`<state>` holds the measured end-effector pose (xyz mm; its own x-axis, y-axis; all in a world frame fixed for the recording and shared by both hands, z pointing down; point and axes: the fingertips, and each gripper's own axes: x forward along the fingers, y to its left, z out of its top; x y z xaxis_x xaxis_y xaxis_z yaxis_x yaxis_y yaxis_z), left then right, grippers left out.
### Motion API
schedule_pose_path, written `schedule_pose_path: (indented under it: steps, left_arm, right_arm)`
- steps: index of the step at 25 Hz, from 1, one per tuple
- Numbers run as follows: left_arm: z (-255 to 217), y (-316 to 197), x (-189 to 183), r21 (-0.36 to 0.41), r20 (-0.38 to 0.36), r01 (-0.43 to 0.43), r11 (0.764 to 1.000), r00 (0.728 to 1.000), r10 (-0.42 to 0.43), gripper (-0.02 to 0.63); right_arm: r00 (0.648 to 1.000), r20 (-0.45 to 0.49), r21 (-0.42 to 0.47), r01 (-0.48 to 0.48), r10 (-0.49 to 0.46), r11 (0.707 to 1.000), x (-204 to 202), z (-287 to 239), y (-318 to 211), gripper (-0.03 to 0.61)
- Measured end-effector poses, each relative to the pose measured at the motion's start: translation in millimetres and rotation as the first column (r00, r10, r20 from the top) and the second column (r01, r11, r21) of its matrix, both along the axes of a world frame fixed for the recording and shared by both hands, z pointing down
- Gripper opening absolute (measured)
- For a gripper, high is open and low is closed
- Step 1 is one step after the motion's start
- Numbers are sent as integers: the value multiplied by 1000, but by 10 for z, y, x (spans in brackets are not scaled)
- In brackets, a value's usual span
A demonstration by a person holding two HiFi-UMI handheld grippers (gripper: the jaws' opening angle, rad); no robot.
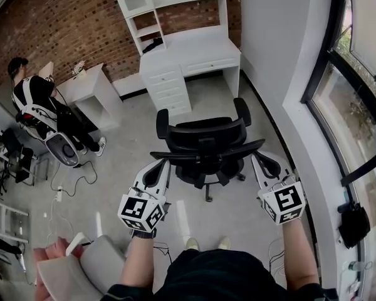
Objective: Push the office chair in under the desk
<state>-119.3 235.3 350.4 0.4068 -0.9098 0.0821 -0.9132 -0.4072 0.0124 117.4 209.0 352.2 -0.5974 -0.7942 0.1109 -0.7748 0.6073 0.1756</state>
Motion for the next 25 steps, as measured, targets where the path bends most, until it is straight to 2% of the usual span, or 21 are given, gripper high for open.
schedule_pose_path:
  steps: [6, 12, 19, 22, 25]
  left_arm:
    - [214, 48, 36, -39, 54, 22, 999, 998, -19, 6]
    - [398, 67, 33, -63, 114, -17, 998, 993, 24, 6]
    - [642, -133, -175, -91, 168, -44, 995, 984, 59, 6]
    - [762, -288, -257, -109, 205, -68, 992, 975, 89, 6]
    - [954, -406, -296, -145, 260, -118, 982, 953, 153, 8]
  right_arm:
    - [999, -19, -23, 34, -35, 999, 116, 189, -33, 6]
    - [991, -88, -45, 94, -98, 995, 90, 451, -61, 8]
    - [982, -167, -77, 80, -92, 994, 83, 712, -273, 8]
    - [974, -207, -97, 69, -88, 993, 80, 836, -389, 8]
    - [963, -256, -120, 60, -89, 991, 86, 1000, -515, 8]
